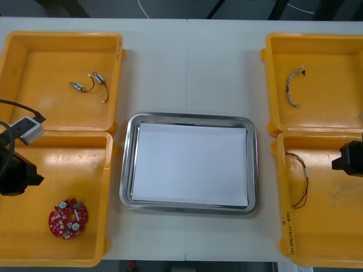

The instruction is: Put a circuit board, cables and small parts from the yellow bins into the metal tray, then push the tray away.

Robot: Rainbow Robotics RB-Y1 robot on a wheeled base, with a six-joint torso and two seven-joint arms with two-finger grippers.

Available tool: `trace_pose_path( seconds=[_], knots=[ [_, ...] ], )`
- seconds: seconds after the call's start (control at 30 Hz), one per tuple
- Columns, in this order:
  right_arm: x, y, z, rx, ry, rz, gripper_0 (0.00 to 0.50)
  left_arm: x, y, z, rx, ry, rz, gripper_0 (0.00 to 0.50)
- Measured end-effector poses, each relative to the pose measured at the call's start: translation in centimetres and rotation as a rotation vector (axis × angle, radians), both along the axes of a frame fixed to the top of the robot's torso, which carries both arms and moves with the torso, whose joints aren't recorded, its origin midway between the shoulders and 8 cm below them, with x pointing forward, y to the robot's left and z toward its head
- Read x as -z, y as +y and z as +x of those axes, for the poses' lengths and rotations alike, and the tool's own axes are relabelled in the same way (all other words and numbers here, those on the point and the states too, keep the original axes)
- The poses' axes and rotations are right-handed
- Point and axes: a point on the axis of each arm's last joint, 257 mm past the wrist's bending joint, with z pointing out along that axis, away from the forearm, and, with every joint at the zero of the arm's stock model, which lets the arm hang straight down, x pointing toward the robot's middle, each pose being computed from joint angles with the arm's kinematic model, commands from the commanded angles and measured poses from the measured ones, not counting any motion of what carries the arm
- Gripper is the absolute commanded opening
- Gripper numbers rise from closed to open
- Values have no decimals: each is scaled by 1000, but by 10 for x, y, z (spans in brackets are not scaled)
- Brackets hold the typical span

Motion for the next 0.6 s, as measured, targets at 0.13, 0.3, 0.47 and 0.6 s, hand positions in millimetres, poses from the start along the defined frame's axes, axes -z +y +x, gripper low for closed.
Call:
trace_pose_path(
  seconds=[0.13, 0.3, 0.47, 0.6],
  knots=[
    [6, 8, 7, -14, -16, -14, 500, 9, -5, 1, 137, -14, 58, 500],
    [19, 20, 16, -49, -29, -51, 500, 20, -10, -3, 192, -1, 69, 500],
    [39, 24, 22, -52, -10, -36, 500, 29, -11, -4, 208, -5, 87, 500],
    [51, 20, 23, -32, 9, -22, 500, 39, -9, -5, 225, -6, 118, 500]
  ],
)
